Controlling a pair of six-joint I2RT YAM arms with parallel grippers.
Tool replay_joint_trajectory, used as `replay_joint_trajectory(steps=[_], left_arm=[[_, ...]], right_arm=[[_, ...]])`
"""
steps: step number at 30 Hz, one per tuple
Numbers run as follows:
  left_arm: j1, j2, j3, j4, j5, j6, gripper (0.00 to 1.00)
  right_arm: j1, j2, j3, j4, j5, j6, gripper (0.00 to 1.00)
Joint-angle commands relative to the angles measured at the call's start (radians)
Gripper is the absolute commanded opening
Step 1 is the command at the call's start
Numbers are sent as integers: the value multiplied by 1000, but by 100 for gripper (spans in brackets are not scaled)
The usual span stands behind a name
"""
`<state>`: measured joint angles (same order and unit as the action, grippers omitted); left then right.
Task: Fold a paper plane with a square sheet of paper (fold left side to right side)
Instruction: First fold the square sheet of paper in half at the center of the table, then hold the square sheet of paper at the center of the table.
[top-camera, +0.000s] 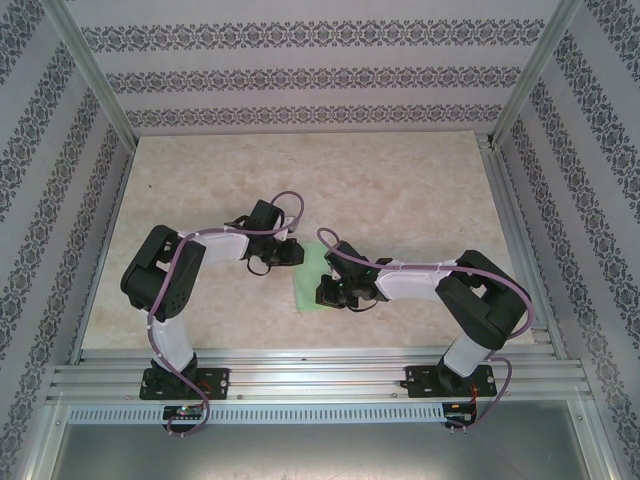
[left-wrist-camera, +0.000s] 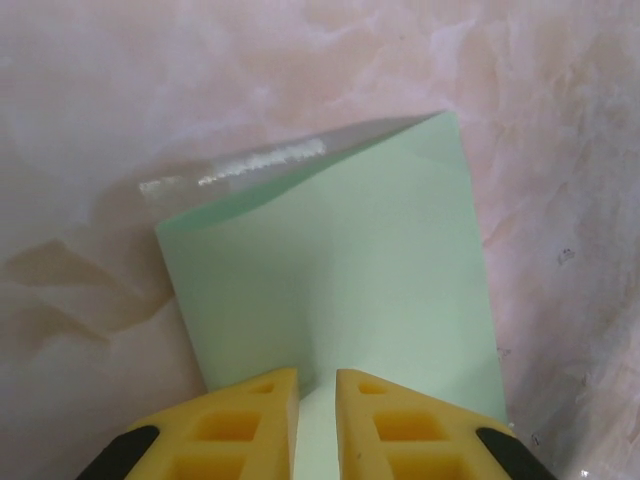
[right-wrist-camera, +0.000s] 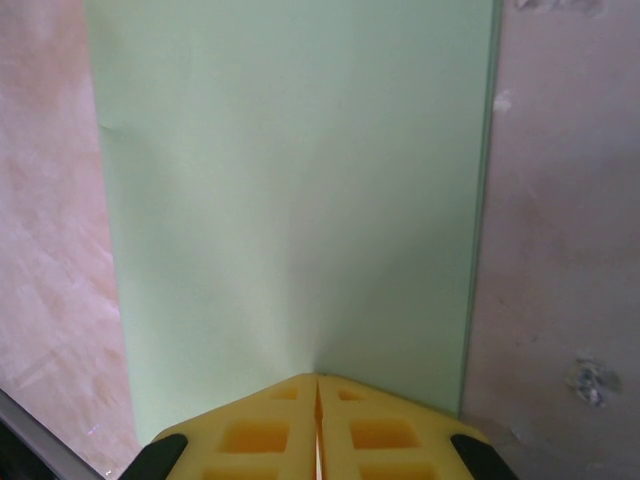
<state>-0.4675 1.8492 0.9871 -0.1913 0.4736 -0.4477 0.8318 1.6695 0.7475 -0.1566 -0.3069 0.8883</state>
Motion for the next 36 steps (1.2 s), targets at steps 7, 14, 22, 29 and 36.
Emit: replay_joint_trajectory(steps=[7, 14, 22, 29, 36], left_arm=[[56, 64, 96, -39, -40, 67, 18], [94, 114, 149, -60, -41, 83, 18], [140, 100, 213, -129, -34, 123, 19], [155, -13, 219, -174, -13, 151, 20], [133, -155, -20, 21, 145, 34, 20]], right_arm=[[34, 88, -50, -187, 60, -30, 9], [35, 88, -48, -187, 58, -30, 9], [36, 95, -39, -184, 55, -32, 9], [38, 95, -34, -182, 57, -31, 9], [37, 85, -36, -182, 61, -32, 9]])
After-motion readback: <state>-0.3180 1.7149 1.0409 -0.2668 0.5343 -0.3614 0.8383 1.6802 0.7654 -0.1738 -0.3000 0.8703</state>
